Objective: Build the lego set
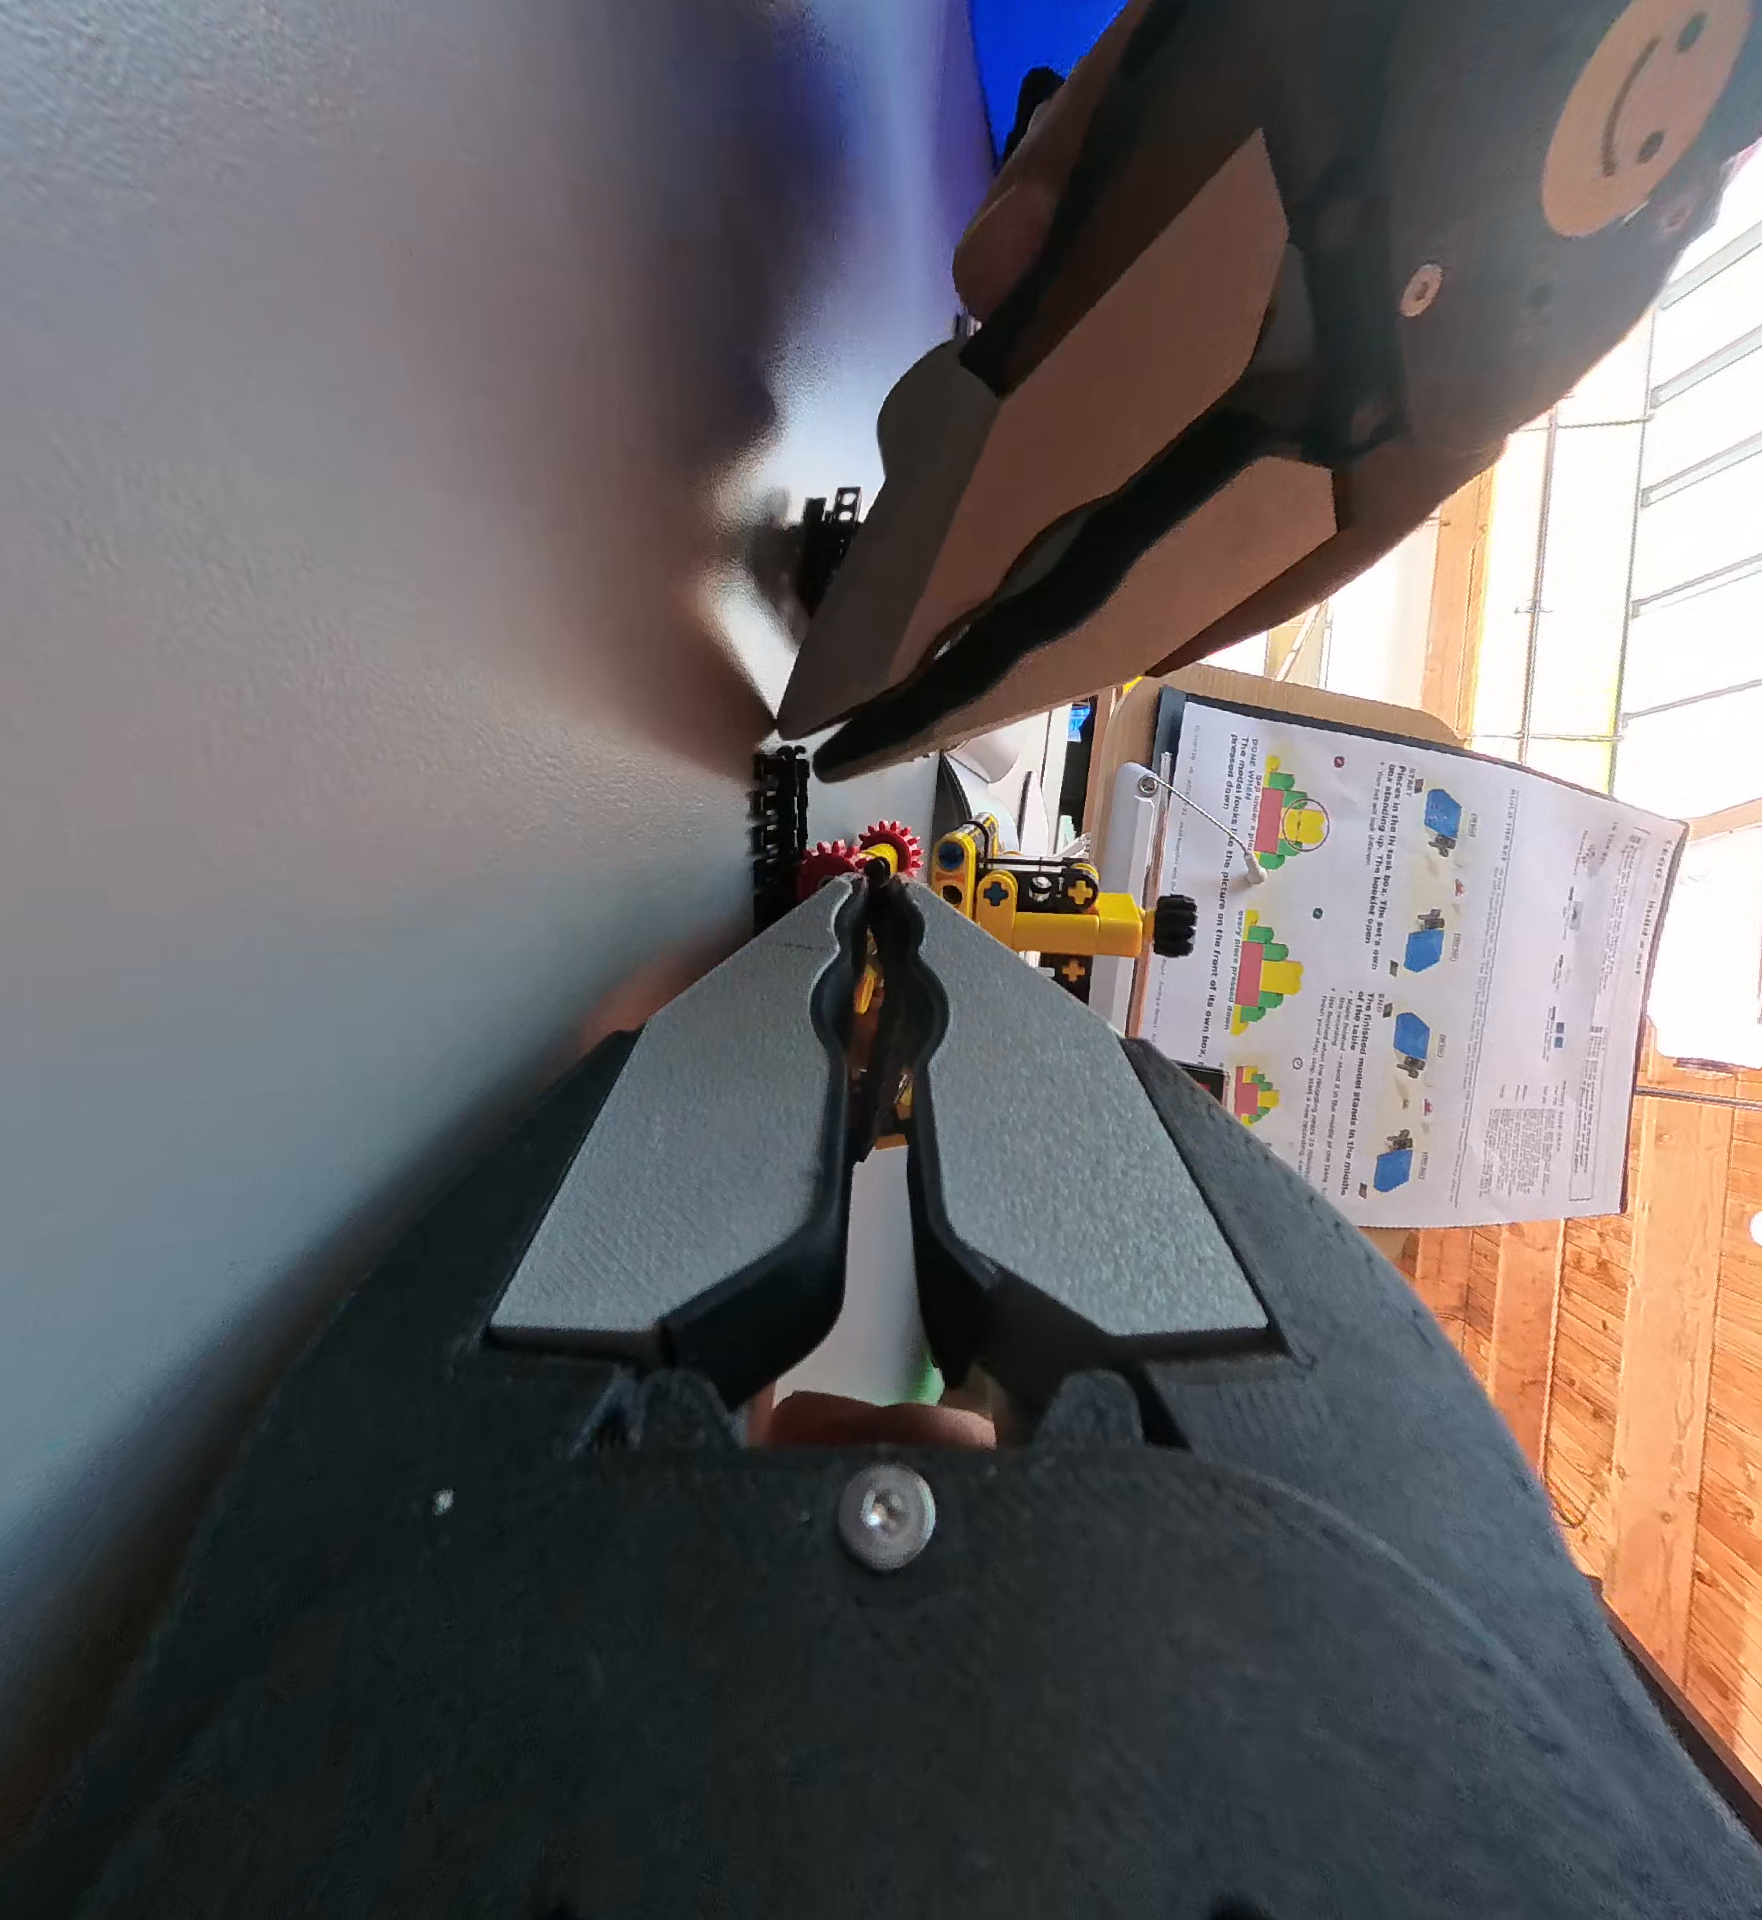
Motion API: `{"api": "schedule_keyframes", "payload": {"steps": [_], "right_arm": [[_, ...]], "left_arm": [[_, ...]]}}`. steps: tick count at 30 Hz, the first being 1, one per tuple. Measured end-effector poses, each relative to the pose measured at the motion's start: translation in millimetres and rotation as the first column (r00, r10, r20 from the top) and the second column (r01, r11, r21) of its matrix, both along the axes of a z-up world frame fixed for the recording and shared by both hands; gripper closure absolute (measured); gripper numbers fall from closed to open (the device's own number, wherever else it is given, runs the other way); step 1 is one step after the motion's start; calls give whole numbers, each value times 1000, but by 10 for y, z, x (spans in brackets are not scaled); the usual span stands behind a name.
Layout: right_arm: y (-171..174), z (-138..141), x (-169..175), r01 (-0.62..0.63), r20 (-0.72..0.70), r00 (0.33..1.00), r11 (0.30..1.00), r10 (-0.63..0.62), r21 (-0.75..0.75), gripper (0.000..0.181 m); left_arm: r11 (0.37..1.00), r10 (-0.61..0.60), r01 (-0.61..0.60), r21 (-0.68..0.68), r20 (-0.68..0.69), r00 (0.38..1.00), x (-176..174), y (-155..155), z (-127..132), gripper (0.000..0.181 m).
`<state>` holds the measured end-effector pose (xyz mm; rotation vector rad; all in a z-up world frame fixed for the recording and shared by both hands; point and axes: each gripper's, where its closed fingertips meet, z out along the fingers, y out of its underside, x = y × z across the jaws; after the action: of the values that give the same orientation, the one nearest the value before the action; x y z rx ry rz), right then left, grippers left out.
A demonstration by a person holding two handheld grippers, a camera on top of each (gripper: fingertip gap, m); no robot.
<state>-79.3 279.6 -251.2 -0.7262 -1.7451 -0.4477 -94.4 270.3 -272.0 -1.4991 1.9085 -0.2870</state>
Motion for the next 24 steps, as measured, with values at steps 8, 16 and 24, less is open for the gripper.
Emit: {"api": "schedule_keyframes", "payload": {"steps": [8,16,24], "right_arm": [[-4,-4,-1,-6,-2,1000,1000,6,-16,180],[-15,-8,-4,-12,0,1000,1000,12,-22,179],[-67,-14,-12,-33,3,999,999,33,-29,179]], "left_arm": [[999,-36,37,-29,15,999,1,11,-10,181],[998,-26,27,-60,13,1000,-18,-7,-14,181],[997,-26,30,-76,52,998,-31,-25,43,181]]}}
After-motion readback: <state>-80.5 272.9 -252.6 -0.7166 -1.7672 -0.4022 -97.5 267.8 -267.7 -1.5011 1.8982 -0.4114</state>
